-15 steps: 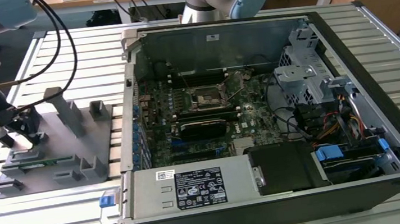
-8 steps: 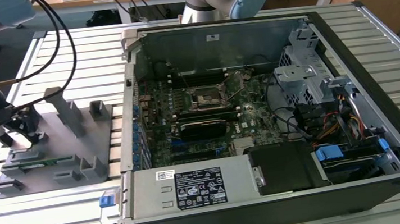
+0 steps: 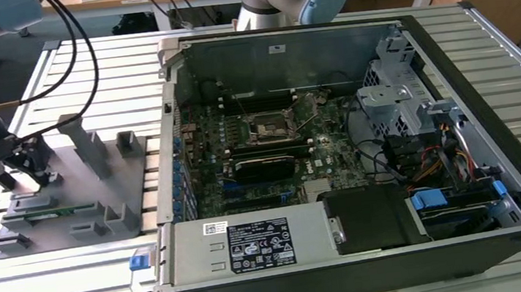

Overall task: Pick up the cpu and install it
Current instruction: 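Pick up the cpu and move it towards the insertion slot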

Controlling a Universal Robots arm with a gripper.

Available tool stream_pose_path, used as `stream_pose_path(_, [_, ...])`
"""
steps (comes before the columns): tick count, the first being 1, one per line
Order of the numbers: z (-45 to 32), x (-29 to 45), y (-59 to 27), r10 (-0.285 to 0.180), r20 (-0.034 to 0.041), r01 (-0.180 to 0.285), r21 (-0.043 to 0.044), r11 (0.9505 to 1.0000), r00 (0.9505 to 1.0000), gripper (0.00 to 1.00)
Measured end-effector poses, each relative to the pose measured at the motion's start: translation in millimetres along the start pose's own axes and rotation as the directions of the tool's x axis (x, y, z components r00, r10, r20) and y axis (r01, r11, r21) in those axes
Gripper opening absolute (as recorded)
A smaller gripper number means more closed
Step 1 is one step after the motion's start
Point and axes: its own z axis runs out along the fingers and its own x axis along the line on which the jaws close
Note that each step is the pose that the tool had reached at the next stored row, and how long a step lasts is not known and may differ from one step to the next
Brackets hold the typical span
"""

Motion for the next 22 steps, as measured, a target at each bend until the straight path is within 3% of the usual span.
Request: stream_pose_path(22, [-18.7,-0.2,0.3,0.000,0.0006,0.000,-0.0015,1.0000,1.0000,0.54])
